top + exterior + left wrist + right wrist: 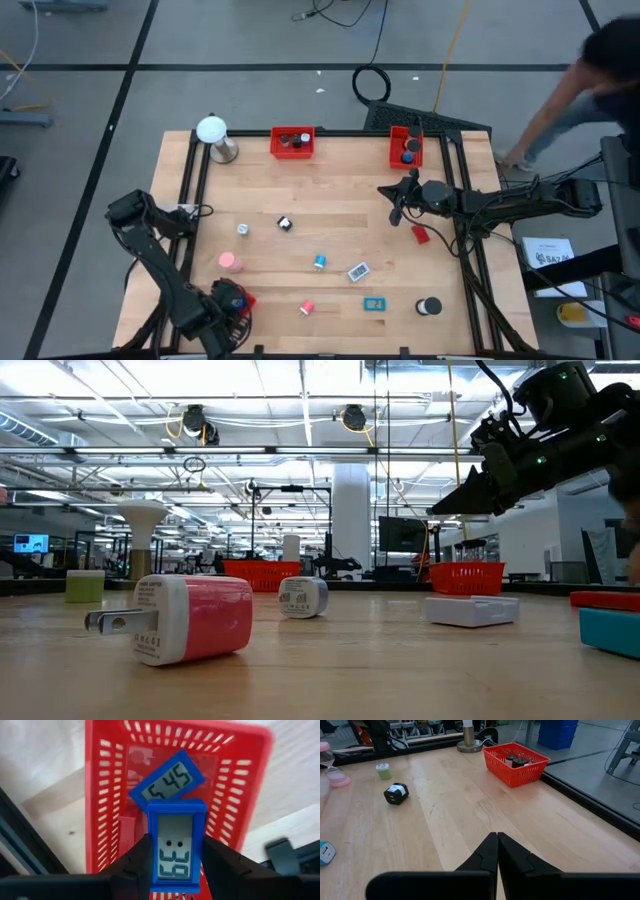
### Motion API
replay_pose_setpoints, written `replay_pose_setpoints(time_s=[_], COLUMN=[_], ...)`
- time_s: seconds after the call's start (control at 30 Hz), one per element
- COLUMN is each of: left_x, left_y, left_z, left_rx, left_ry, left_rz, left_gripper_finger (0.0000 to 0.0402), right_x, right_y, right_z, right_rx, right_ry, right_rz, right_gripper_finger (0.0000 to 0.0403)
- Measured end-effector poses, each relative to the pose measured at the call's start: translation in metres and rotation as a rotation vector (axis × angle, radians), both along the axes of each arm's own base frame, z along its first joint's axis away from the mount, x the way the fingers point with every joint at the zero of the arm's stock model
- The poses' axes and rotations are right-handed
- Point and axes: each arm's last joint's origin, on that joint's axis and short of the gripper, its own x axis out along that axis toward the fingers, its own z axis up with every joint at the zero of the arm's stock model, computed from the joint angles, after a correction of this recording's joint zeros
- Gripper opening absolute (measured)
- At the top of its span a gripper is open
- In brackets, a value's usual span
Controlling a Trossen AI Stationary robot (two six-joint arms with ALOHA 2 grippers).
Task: Pick & Place Office items
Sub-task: Put the dark blue timer into the bottom red basket, then put the green charger adapter into the top left red basket
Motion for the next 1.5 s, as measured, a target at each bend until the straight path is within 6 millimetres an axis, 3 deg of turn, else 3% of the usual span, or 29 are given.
replay_pose_setpoints(time_s=[0.33, 0.63, 0.8, 0.93, 1.17, 1.5], left_x=[0.002, 0.005, 0.008, 0.003, -0.007, 0.003], left_y=[0.000, -0.002, -0.005, -0.004, 0.004, 0.013], left_z=[-0.016, -0.014, -0.006, -0.005, -0.004, 0.000], left_rx=[-0.066, -0.115, -0.143, -0.161, -0.112, -0.033], left_ry=[-0.016, 0.010, 0.001, 0.097, 0.243, 0.087], left_rz=[0.001, -0.041, -0.099, -0.090, -0.051, -0.127], left_gripper_finger=[0.0147, 0.0228, 0.0239, 0.0211, 0.0111, 0.0007], right_x=[0.000, 0.000, 0.000, 0.000, 0.000, 0.000], right_y=[0.000, 0.000, 0.000, 0.000, 0.000, 0.000], right_z=[0.000, 0.000, 0.000, 0.000, 0.000, 0.000], right_rx=[0.000, -0.002, -0.002, -0.002, -0.002, -0.002], right_ry=[0.000, 0.001, 0.001, 0.001, 0.001, 0.001], right_rz=[0.000, 0.000, 0.000, 0.001, 0.001, 0.001], right_gripper_finger=[0.0000, 0.0000, 0.0000, 0.0000, 0.0000, 0.0000])
